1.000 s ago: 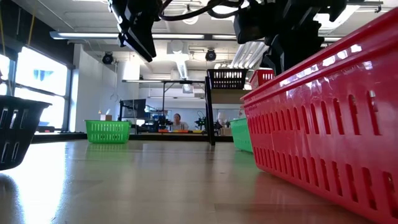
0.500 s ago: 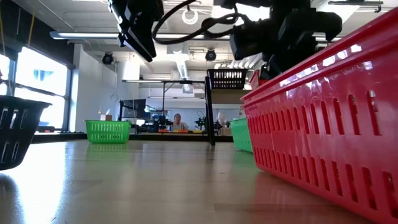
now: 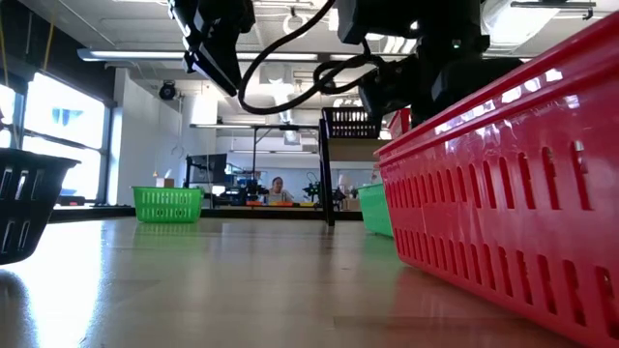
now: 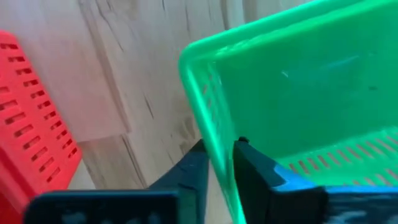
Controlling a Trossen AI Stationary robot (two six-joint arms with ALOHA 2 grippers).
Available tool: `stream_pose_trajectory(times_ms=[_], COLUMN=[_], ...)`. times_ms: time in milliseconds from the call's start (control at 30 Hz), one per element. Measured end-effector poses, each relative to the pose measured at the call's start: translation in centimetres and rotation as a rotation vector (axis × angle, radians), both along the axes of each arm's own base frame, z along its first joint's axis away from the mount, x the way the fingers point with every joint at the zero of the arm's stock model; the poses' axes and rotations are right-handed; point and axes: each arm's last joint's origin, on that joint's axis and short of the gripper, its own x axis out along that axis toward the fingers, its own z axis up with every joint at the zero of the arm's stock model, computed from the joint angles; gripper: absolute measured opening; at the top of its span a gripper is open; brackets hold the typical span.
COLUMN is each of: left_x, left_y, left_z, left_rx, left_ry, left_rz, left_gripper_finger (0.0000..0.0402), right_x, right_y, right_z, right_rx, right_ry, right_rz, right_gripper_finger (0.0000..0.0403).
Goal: Stack baskets on shelf by color
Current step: Stack the bottom green bin on top of the green bin on the shelf
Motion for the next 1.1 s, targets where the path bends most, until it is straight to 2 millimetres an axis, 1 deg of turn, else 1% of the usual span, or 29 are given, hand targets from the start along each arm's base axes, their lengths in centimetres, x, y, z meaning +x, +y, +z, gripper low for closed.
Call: stream_pose_trajectory(times_ms=[67, 133, 233, 300, 667, 867, 1100], left_x=[0.0, 0.0, 0.0, 0.0, 0.0, 0.0, 0.0], left_y=[0.0, 0.0, 0.0, 0.0, 0.0, 0.0, 0.0], left_z=[0.0, 0.0, 0.0, 0.0, 0.0, 0.0, 0.0], left_rx=[0.001, 0.004, 0.004, 0.004, 0.004, 0.004, 0.004], left_ry=[0.001, 0.003, 0.003, 0.003, 0.003, 0.003, 0.003], left_rz=[-0.002, -0.008, -0.008, -0.008, -0.008, -0.008, -0.009], left_gripper_finger=[0.0156, 0.0156, 0.0156, 0.0156, 0.0156, 0.0156, 0.0156], right_x=[0.0, -0.1, -0.1, -0.1, 0.3, -0.9, -3.0], right_y=[0.0, 0.0, 0.1, 0.3, 3.5, 4.2, 3.4], right_z=[0.0, 0.0, 0.1, 0.3, 3.0, 4.7, 8.1], right_rx=[0.002, 0.012, 0.019, 0.036, 0.033, -0.011, -0.096], right_ry=[0.002, 0.007, 0.006, 0.005, -0.078, -0.134, -0.208], right_rz=[0.009, 0.016, 0.013, 0.018, 0.049, 0.017, -0.012], right_gripper_finger=[0.0021, 0.0007, 0.001, 0.0004, 0.0001, 0.0, 0.0])
